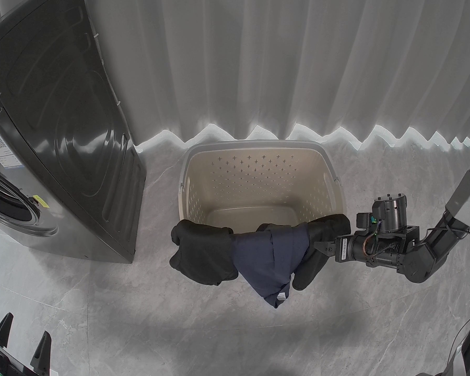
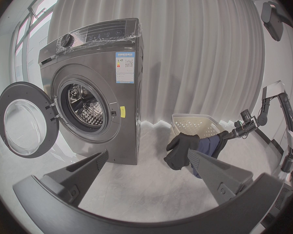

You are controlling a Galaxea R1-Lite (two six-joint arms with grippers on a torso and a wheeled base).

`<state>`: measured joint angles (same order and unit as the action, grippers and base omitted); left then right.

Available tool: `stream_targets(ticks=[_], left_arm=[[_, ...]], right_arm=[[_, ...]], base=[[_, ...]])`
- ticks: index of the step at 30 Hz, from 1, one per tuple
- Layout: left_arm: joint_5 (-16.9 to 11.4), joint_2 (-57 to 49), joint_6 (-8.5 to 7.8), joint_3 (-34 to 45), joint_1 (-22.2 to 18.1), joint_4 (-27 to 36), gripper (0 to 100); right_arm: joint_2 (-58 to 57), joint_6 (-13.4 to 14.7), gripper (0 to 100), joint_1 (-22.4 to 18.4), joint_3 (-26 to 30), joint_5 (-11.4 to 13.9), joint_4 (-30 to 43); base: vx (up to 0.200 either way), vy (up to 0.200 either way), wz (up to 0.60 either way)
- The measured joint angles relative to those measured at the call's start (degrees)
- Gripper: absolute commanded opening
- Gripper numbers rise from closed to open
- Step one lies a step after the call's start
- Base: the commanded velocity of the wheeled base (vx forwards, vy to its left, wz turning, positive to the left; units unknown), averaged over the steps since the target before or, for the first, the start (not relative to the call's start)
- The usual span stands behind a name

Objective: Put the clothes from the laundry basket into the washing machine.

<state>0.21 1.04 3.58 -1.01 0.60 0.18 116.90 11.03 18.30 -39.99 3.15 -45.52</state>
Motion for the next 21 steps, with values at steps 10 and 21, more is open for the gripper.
stream_targets(ticks=[10, 21], left_arm=[[0.01, -0.02, 0.00, 0.00, 0.04, 0.00, 100], [0.01, -0.02, 0.00, 0.00, 0.02, 0.00, 100]], right_arm=[[4.69, -0.26, 0, -1.10, -5.30, 0.02, -2.73], [6.03, 0.24, 0, -0.83, -4.52, 0.49, -4.49]], base=[[0.000, 0.000, 0.00], [0.000, 0.000, 0.00]])
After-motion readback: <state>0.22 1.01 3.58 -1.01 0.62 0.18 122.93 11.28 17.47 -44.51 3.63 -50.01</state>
